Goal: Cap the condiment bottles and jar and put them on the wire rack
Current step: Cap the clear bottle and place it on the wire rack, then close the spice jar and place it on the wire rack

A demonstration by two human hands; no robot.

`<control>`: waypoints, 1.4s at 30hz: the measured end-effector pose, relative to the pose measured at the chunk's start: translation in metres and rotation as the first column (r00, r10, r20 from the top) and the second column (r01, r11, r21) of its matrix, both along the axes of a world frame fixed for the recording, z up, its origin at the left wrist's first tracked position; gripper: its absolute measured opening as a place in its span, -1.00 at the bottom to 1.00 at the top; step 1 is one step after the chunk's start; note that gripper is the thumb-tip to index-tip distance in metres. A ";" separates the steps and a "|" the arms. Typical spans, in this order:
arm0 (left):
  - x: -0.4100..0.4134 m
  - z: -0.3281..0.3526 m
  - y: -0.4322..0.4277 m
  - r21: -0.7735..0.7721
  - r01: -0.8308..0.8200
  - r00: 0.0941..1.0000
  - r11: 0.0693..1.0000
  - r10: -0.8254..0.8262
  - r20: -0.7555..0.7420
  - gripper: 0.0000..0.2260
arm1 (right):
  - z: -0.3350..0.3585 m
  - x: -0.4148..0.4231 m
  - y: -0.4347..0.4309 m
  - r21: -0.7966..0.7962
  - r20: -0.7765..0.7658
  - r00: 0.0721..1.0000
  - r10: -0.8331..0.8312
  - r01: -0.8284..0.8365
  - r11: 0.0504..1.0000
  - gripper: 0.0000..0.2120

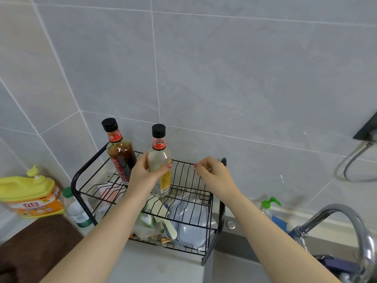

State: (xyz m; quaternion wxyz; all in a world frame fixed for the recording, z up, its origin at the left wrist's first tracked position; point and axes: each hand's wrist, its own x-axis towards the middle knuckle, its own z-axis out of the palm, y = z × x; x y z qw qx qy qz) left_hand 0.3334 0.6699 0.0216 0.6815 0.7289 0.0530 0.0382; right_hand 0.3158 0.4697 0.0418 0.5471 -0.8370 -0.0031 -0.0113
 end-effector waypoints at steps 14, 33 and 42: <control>-0.026 0.012 0.008 -0.034 -0.083 0.995 0.996 0.081 -0.057 -0.18 | 0.024 -0.029 -0.006 -0.004 0.043 0.999 -0.032 0.033 0.999 -0.86; -0.116 0.050 -0.082 0.007 0.015 1.000 1.000 -0.015 -0.004 -0.81 | 0.030 -0.130 -0.087 -0.013 0.057 0.988 -0.145 0.146 0.989 -0.87; -0.166 0.055 -0.235 0.031 0.304 0.953 0.952 -0.304 -0.023 -0.79 | 0.036 -0.214 -0.225 -0.016 0.056 0.932 -0.359 0.360 0.933 -0.83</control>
